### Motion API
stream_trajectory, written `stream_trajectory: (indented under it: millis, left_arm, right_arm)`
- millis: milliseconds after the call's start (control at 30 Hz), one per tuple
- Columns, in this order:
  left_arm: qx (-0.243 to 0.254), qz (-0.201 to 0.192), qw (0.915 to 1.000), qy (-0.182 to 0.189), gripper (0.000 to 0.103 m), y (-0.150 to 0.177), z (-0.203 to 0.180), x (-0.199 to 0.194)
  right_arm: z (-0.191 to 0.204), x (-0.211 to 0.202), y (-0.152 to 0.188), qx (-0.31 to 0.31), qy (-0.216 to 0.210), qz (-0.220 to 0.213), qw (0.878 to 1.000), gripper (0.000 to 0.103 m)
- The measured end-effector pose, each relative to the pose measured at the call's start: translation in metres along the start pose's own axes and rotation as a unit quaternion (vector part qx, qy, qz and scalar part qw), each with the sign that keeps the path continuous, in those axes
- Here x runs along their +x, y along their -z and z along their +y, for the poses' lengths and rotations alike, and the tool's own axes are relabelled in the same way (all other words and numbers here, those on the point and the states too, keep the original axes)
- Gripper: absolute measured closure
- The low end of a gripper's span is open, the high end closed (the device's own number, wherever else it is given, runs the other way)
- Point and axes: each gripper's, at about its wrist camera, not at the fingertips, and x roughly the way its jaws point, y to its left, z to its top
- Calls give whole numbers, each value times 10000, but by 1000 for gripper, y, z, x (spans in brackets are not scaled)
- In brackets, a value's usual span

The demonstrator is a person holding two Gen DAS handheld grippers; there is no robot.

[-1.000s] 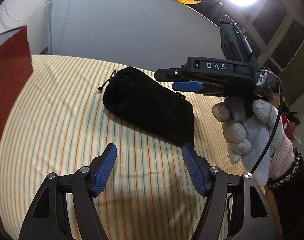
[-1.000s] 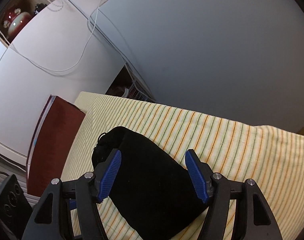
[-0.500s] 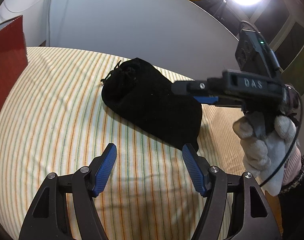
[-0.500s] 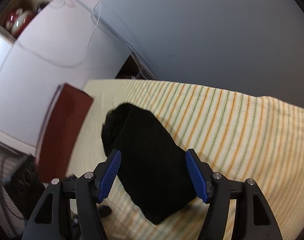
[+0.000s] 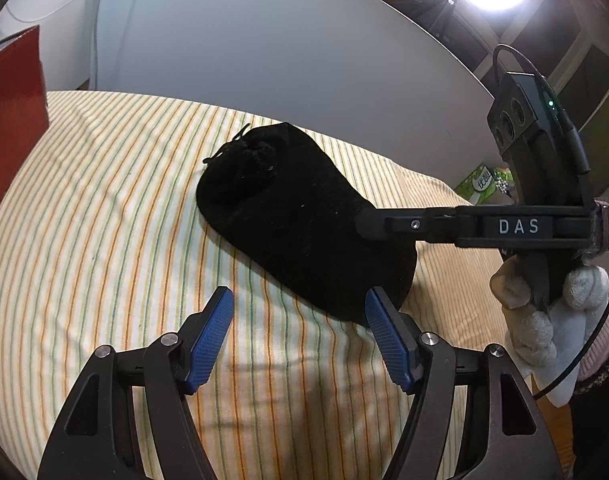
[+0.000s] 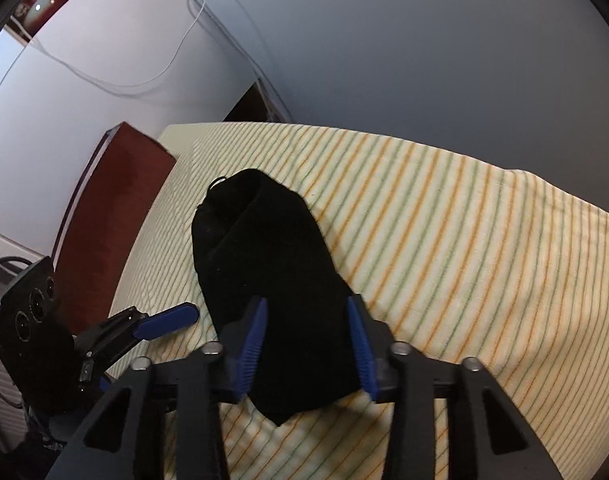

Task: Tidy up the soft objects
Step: 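Close the left tool on the black pouch and lift it, then carry the black pouch over the shoebox with the left tool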

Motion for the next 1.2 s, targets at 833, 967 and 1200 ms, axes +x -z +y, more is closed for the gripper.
stream_trajectory:
  millis: [833, 967, 1200]
  left_arm:
    - [-18, -671, 9975, 216, 79, 0, -5, -58]
    - [8, -992, 9949, 192, 79, 3, 0, -94]
    - [-66, -1521, 9883, 57, 79, 13, 20, -155]
  right_arm:
    - [32, -71, 48, -123, -102, -582, 9982, 85]
    - [57, -88, 51, -282, -156, -755, 9966, 85]
    - [123, -96, 48, -778, -220, -939, 9923, 85]
